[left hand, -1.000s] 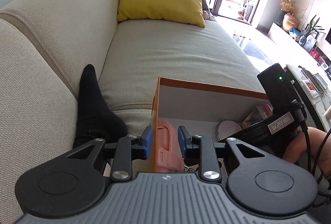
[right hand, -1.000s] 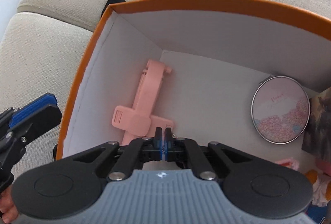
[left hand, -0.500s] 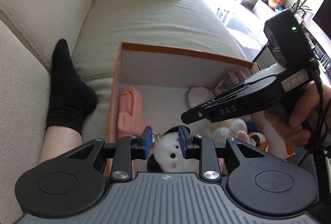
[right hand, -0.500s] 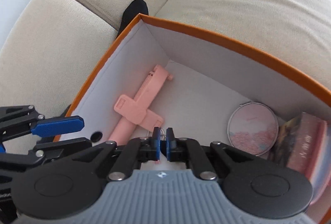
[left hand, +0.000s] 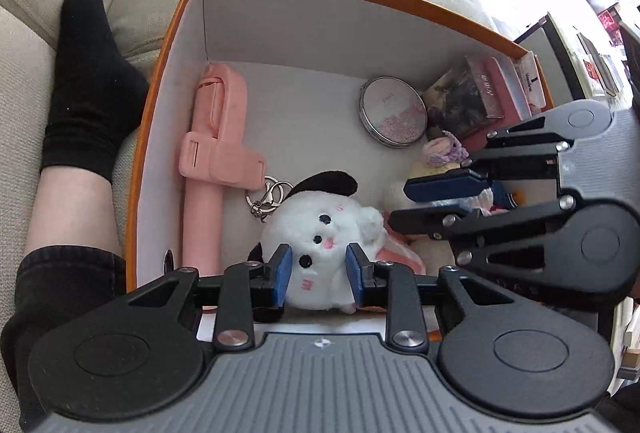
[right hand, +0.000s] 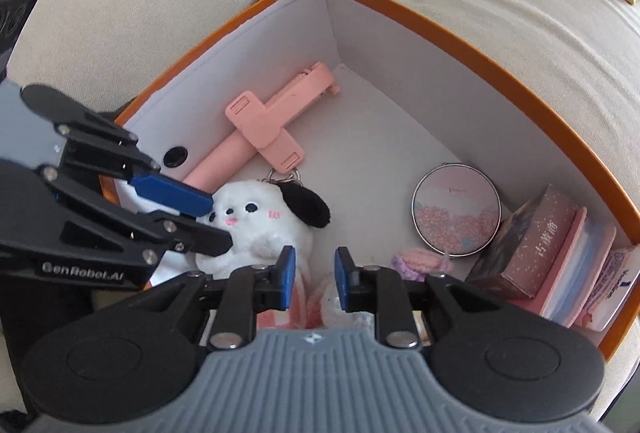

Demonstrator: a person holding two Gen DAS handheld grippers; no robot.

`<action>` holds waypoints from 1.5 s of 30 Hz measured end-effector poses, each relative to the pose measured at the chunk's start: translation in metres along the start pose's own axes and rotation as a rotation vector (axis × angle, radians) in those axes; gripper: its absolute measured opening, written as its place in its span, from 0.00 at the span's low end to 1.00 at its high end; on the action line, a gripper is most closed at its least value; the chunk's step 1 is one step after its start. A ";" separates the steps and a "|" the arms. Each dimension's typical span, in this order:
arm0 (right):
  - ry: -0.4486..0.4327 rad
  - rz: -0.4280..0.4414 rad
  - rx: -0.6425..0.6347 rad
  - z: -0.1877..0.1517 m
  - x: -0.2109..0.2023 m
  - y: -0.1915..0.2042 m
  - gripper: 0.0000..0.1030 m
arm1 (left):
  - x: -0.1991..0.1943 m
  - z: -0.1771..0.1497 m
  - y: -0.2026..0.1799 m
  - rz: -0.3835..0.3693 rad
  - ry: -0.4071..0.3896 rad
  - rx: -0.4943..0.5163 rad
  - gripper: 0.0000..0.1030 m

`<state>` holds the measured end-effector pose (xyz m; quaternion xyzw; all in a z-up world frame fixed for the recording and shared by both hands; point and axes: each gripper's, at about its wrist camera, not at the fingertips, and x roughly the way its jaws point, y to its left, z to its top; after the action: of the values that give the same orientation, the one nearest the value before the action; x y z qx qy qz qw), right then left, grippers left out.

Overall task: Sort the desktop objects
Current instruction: 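Lay selfie stick along box wall with left gripper while right presses items down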

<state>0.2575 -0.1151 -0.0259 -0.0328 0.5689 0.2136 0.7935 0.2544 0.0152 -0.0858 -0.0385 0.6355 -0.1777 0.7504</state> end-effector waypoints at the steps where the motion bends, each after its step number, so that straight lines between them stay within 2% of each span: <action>1: 0.009 -0.008 -0.046 0.000 0.001 0.004 0.22 | 0.001 0.002 0.003 -0.005 0.005 -0.011 0.33; 3: 0.031 -0.019 -0.139 0.000 0.004 0.016 0.21 | 0.004 0.006 0.005 -0.006 0.005 -0.020 0.33; 5: 0.061 -0.005 -0.177 0.001 0.007 0.021 0.05 | 0.006 0.009 0.004 -0.011 0.007 -0.014 0.34; 8: 0.078 0.001 -0.202 0.004 0.011 0.023 0.01 | 0.007 0.013 -0.003 0.005 -0.007 0.010 0.36; 10: 0.086 0.015 -0.190 0.005 0.012 0.021 0.01 | 0.008 0.016 -0.006 0.002 -0.015 0.020 0.43; 14: 0.114 0.063 -0.107 0.006 0.010 0.009 0.01 | 0.008 0.019 -0.010 -0.010 -0.046 0.041 0.43; 17: 0.125 0.069 -0.070 0.006 0.011 0.003 0.01 | 0.007 0.022 -0.011 -0.024 -0.065 0.032 0.42; 19: 0.118 0.063 -0.073 0.006 0.009 0.004 0.01 | 0.001 0.022 -0.013 -0.001 -0.091 0.035 0.41; 21: 0.115 0.073 -0.065 0.005 0.006 0.003 0.02 | -0.008 0.020 -0.015 0.056 -0.114 0.038 0.41; 23: 0.114 0.079 -0.072 0.004 0.006 0.002 0.03 | -0.013 0.016 -0.013 0.108 -0.098 0.037 0.42; 25: 0.121 0.082 -0.075 0.002 0.007 0.002 0.03 | -0.012 0.012 -0.006 0.124 -0.069 0.011 0.46; 28: 0.124 0.084 -0.085 0.000 0.010 0.004 0.03 | -0.005 0.010 0.006 0.048 -0.009 -0.036 0.47; 32: 0.117 0.093 -0.083 0.001 0.012 0.009 0.02 | 0.001 0.014 0.013 0.006 -0.023 -0.079 0.48; 35: 0.107 0.166 -0.041 0.004 0.012 0.009 0.02 | 0.005 0.021 0.010 -0.050 -0.034 -0.080 0.49; 37: 0.119 0.221 -0.021 0.006 0.016 0.011 0.02 | 0.009 0.025 0.004 -0.033 -0.025 -0.057 0.49; 40: 0.123 0.184 -0.069 0.007 0.013 0.021 0.03 | 0.012 0.025 -0.002 -0.022 -0.018 -0.019 0.49; 43: 0.107 0.155 -0.074 0.007 0.001 0.015 0.03 | 0.015 0.022 -0.001 -0.076 -0.002 -0.006 0.49; 45: 0.073 0.091 -0.079 0.008 -0.009 0.008 0.04 | 0.017 0.020 -0.002 -0.081 -0.019 0.010 0.49</action>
<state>0.2591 -0.1084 -0.0132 -0.0460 0.5895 0.2704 0.7598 0.2757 0.0044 -0.0972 -0.0622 0.6255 -0.2109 0.7486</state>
